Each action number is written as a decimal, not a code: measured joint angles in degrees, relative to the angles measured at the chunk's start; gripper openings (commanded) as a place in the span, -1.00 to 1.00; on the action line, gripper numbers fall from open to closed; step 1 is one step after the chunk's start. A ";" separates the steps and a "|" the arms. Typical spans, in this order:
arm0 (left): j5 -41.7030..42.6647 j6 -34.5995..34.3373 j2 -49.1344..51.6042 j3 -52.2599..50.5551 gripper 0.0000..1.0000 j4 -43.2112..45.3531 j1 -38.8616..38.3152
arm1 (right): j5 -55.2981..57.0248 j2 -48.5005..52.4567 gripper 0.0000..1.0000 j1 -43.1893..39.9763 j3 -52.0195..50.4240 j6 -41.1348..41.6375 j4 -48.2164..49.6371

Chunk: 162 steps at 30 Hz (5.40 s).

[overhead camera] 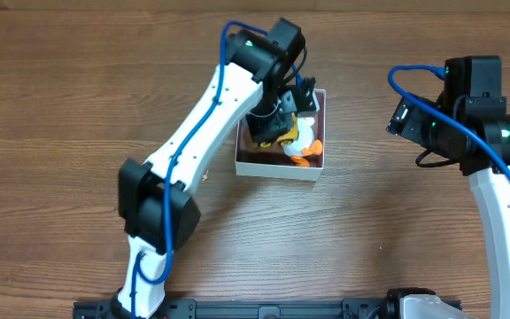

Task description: Pack container

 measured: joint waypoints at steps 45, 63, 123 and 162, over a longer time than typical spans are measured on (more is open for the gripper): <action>7.76 -11.96 8.87 7.15 -0.41 -5.38 -0.96 | -0.02 0.00 0.74 0.00 -0.02 -0.87 -0.87; 6.84 -11.98 8.90 3.98 -0.07 -1.27 -0.96 | -0.02 0.00 0.74 0.00 -0.02 -1.92 -1.14; 9.44 -18.21 8.85 -12.63 -0.65 11.87 -1.07 | 0.00 0.00 0.74 0.02 -0.02 -2.19 -1.68; -3.96 -44.76 1.99 -3.37 -0.92 -12.44 -0.68 | 0.02 0.00 0.74 0.00 -0.07 -2.38 -3.61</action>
